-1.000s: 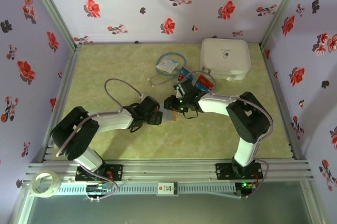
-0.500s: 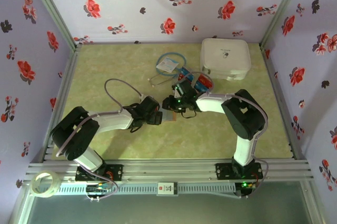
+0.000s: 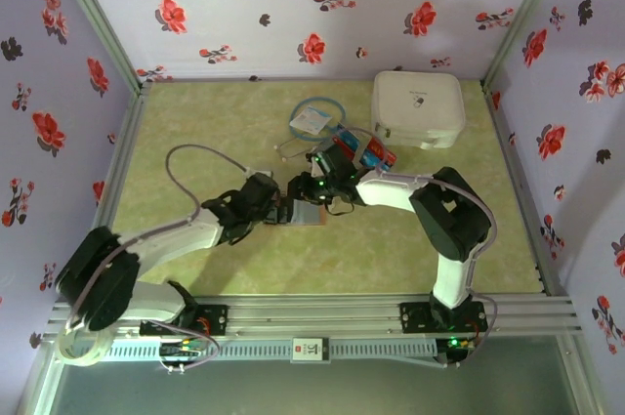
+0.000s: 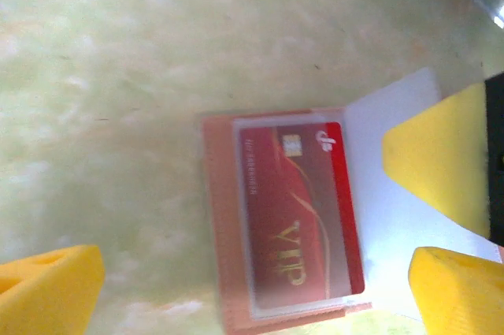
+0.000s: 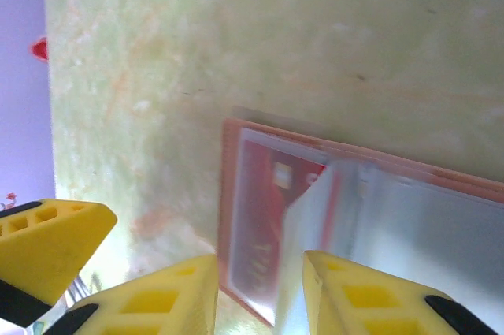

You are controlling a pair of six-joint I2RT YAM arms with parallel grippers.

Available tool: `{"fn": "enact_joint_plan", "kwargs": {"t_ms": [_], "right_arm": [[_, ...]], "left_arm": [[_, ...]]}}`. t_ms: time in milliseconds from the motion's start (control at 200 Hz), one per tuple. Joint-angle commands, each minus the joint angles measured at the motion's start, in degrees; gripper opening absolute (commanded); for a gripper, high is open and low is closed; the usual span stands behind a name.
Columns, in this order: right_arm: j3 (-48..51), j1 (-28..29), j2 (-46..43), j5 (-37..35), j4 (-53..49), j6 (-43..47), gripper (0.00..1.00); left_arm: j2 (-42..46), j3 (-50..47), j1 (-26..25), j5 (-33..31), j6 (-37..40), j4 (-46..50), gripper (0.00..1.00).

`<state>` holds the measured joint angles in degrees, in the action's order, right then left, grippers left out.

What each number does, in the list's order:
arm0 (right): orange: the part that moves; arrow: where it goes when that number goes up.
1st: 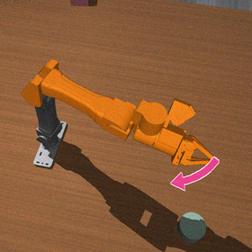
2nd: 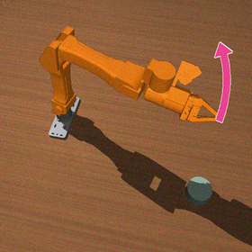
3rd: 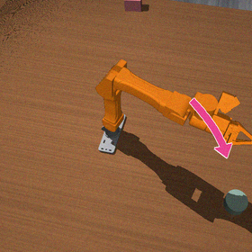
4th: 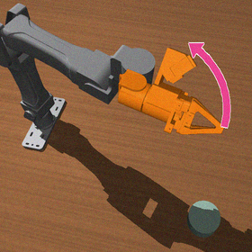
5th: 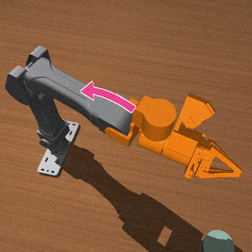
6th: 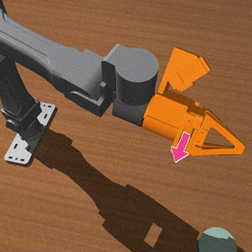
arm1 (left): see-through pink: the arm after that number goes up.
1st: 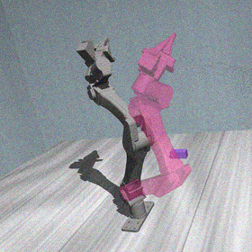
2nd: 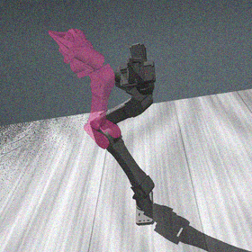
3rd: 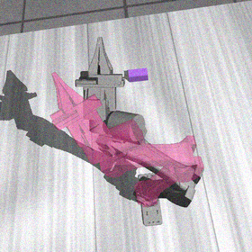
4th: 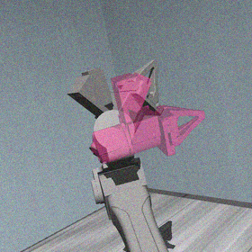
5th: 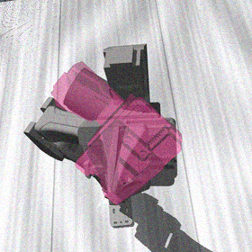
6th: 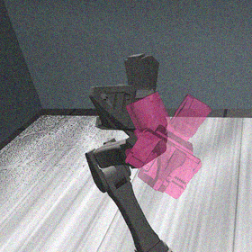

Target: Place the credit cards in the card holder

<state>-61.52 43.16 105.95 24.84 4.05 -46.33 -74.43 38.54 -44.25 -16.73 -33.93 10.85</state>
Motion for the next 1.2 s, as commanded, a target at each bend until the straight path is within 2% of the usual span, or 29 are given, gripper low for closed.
{"fn": "enact_joint_plan", "kwargs": {"t_ms": [0, 225, 420, 625, 815, 995, 1195], "right_arm": [[-3.25, 2.11, 1.39, -0.09, -1.75, -0.48, 0.35], [-7.25, 3.97, 7.25, -1.80, -1.95, -1.08, 0.36], [-9.69, 4.16, 10.89, -1.50, -1.22, -2.00, 0.35], [-12.44, 4.22, 9.50, -1.51, -4.76, -0.19, 0.35], [-15.93, 2.87, 5.14, -3.48, -14.18, 5.93, 0.36], [-20.40, -1.51, 1.37, -8.17, -27.98, 15.75, 0.36], [-28.46, -5.55, 2.12, -20.54, -44.64, 29.61, 0.35]], "left_arm": [[5.57, -1.95, 3.13, -2.60, -1.30, 3.47, 1.00], [12.65, -4.86, 7.41, -2.32, -1.75, 5.86, 1.00], [13.44, -6.15, 8.70, -1.07, -1.93, 5.52, 1.00], [13.02, -6.55, 8.92, 0.09, -1.44, 5.14, 1.00], [12.35, -6.72, 8.92, 0.55, -1.18, 4.71, 1.00], [10.70, -5.66, 8.92, 1.38, -0.79, 4.10, 1.00], [7.62, -3.54, 8.92, 1.83, 0.08, 3.34, 1.00]]}}
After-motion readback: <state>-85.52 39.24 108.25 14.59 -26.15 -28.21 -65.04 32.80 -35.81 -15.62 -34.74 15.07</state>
